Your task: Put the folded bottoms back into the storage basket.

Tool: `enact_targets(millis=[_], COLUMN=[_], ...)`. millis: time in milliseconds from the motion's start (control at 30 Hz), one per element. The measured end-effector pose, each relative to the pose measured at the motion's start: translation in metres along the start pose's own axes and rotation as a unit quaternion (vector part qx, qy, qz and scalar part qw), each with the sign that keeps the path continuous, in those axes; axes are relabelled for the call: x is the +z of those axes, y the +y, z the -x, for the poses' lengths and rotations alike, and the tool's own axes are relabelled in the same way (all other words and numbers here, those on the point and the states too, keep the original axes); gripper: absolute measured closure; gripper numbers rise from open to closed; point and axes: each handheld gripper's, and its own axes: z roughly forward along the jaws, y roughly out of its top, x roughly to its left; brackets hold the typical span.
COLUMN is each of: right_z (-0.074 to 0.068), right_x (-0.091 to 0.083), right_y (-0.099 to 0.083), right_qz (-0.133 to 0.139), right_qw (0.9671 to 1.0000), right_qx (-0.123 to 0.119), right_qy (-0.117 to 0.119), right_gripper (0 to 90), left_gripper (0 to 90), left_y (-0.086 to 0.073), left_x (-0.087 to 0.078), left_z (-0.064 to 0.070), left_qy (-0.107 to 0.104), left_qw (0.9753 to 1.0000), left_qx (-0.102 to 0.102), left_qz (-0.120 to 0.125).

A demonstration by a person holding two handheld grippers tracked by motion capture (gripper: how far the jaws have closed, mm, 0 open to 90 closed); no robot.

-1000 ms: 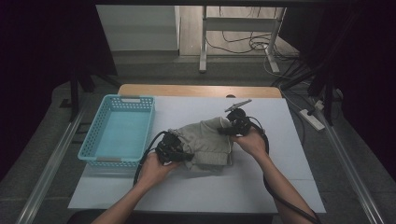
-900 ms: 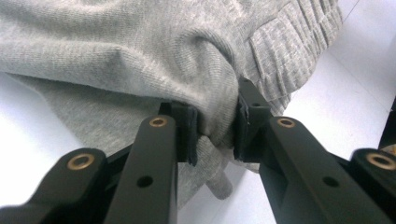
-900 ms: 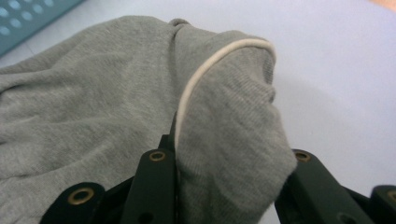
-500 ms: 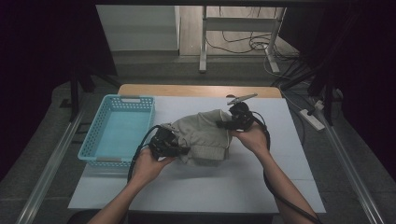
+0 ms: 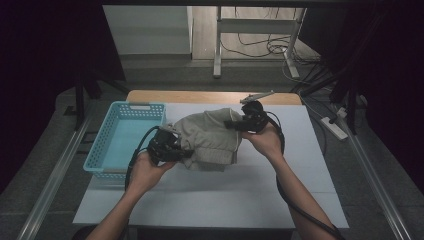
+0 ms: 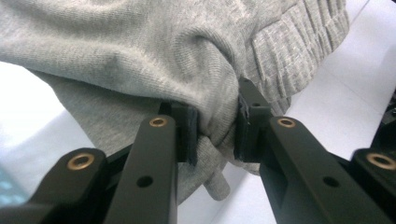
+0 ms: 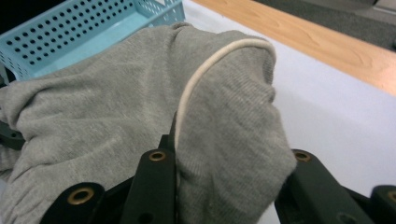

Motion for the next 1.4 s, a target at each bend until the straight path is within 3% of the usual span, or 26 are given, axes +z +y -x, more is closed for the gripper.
enact_targets(millis=[467, 733, 1200, 1400], right_z=[-0.021, -0.033, -0.059, -0.072], right_x=[0.022, 0.039, 0.082, 0.100], right_y=[0.040, 0.059, 0.088, 0.096], right_qz=[0.013, 0.017, 0.015, 0.012], right_qw=[0.9995, 0.9989, 0.9979, 0.9974], right_qx=[-0.009, -0.011, -0.027, -0.035], right_qy=[0.027, 0.042, 0.056, 0.062], right_gripper=[67.6, 67.6, 67.6, 67.5], left_gripper=[72.6, 72.4, 72.1, 72.1], left_y=[-0.003, -0.010, -0.036, -0.051], left_x=[-0.046, -0.070, -0.099, -0.111], left_z=[-0.024, -0.040, -0.074, -0.090], left_qy=[0.023, 0.033, 0.065, 0.072], left_qw=[0.9996, 0.9990, 0.9969, 0.9957], left_qx=[-0.013, -0.031, -0.042, -0.057], left_qz=[-0.002, 0.005, 0.009, 0.016])
